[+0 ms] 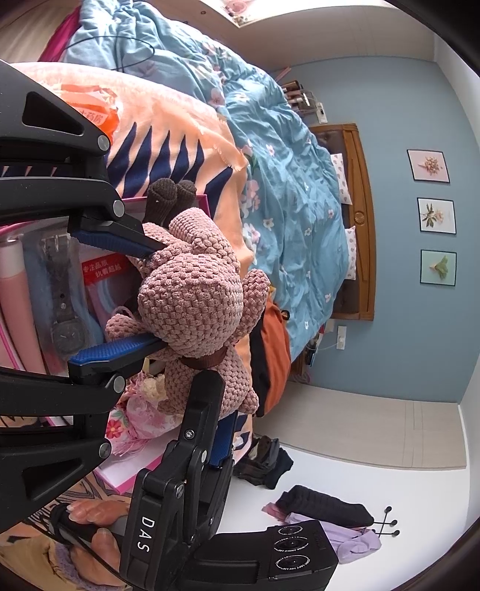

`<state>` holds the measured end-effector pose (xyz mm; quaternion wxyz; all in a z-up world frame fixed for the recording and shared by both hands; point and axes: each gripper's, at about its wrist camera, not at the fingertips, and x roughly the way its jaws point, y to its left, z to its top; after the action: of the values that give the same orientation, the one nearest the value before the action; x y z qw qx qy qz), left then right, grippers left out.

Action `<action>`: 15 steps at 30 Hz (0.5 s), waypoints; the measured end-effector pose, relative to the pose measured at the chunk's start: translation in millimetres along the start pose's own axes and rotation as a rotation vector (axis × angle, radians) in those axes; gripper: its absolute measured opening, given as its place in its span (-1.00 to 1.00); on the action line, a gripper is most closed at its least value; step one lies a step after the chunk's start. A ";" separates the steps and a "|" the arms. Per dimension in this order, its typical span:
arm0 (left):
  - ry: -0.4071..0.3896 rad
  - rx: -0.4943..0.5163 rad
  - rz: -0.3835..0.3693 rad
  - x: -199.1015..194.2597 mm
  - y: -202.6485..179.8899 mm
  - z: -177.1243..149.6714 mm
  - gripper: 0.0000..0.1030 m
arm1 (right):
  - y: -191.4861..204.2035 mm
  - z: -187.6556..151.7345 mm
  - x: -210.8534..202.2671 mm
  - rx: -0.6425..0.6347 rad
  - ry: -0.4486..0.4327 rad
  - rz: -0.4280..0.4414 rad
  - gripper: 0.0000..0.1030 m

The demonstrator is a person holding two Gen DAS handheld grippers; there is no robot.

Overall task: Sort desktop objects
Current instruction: 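Lower the pink knitted bear into the pink box with the right gripper, then press the pink knitted bear down among the box contents with the right gripper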

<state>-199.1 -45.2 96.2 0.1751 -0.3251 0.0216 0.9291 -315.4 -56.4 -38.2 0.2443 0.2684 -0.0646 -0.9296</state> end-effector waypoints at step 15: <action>0.001 -0.003 0.007 2.1 6.4 2.4 -0.18 | -0.7 5.8 5.5 0.001 0.005 0.000 -0.04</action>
<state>-204.3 -50.2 96.4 0.1714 -0.3255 0.0216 0.9296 -322.9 -58.5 -36.0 0.2443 0.2710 -0.0646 -0.9288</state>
